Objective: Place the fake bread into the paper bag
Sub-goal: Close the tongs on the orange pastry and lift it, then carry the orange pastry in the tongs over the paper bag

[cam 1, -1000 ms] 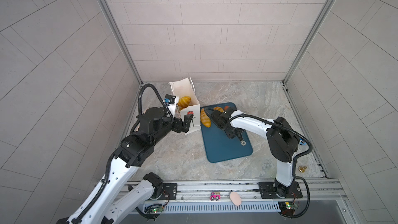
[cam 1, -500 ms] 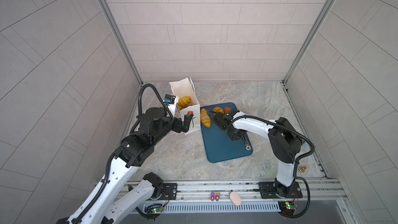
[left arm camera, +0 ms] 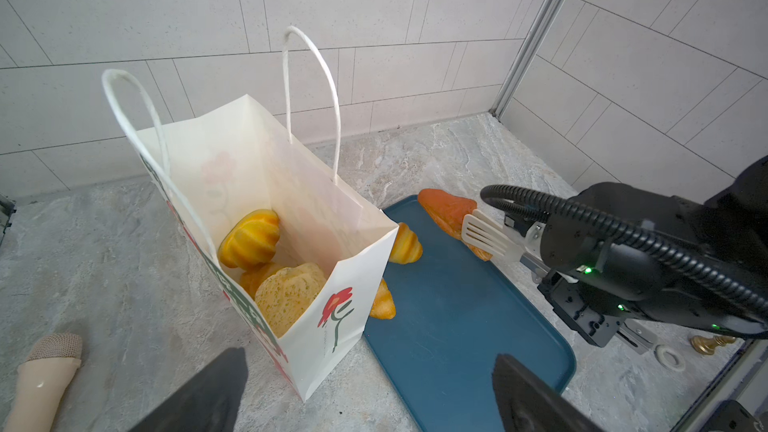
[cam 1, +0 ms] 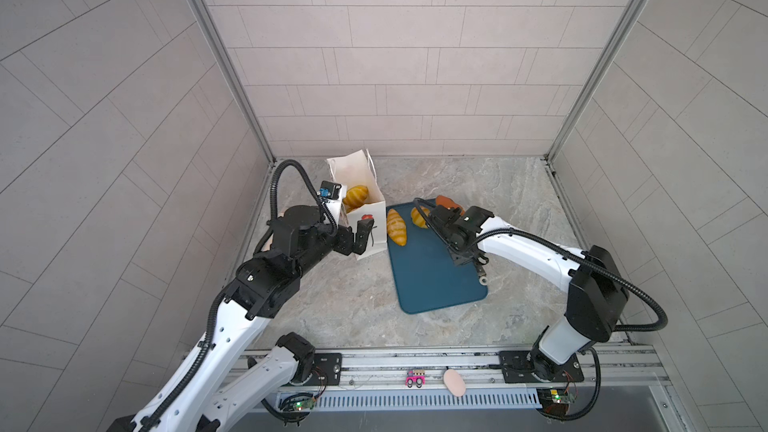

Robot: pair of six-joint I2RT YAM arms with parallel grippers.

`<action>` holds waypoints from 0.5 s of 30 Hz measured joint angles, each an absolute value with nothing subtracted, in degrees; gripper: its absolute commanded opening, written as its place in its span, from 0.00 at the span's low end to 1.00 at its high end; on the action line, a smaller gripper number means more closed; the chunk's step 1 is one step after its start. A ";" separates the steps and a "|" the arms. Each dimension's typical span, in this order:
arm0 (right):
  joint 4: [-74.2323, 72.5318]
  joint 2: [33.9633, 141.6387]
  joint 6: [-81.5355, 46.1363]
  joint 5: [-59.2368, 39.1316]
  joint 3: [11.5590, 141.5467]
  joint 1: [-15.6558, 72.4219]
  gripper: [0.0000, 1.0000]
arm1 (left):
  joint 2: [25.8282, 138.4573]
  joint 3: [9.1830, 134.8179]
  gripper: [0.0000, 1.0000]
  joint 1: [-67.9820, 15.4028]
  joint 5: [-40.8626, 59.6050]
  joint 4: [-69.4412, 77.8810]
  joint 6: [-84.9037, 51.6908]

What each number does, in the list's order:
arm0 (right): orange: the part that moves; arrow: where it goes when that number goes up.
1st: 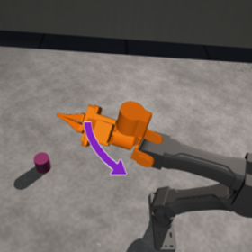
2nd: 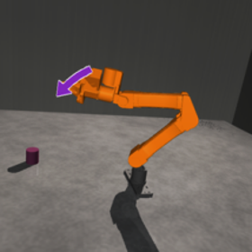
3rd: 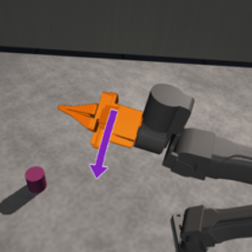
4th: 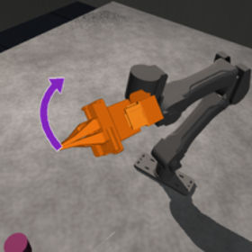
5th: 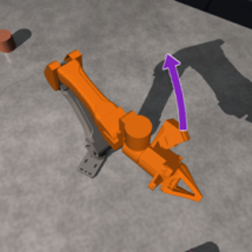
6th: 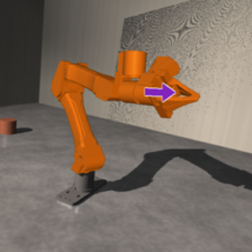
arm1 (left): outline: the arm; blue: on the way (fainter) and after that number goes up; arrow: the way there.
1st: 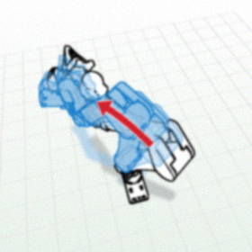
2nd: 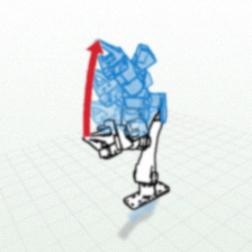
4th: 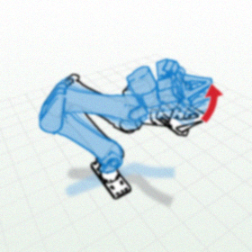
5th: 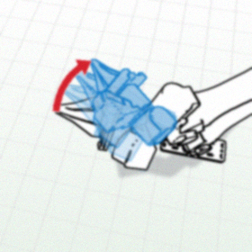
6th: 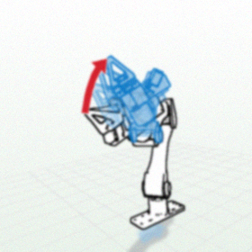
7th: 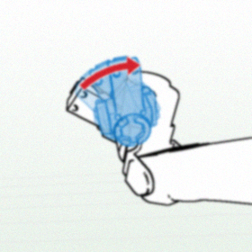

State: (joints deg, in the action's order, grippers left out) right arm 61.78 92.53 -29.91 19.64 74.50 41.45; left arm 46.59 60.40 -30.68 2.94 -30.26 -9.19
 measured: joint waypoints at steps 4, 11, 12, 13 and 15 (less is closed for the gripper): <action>60.36 88.84 -29.02 19.11 74.28 41.45 0.18 | 46.65 60.40 1.00 -30.68 3.16 -30.15 -9.45; 57.17 82.72 -26.52 17.65 74.22 41.45 0.19 | 46.09 60.40 1.00 -30.68 3.33 -29.41 -10.66; 56.84 82.19 -26.09 17.30 74.24 41.45 0.18 | 45.89 60.40 1.00 -30.68 3.27 -29.21 -10.81; 56.62 81.93 -25.74 16.91 74.28 41.45 0.18 | 45.71 60.40 1.00 -30.68 3.16 -29.04 -11.03; 56.23 81.78 -25.21 16.29 74.52 41.47 0.18 | 45.47 60.42 1.00 -30.65 3.01 -28.97 -11.18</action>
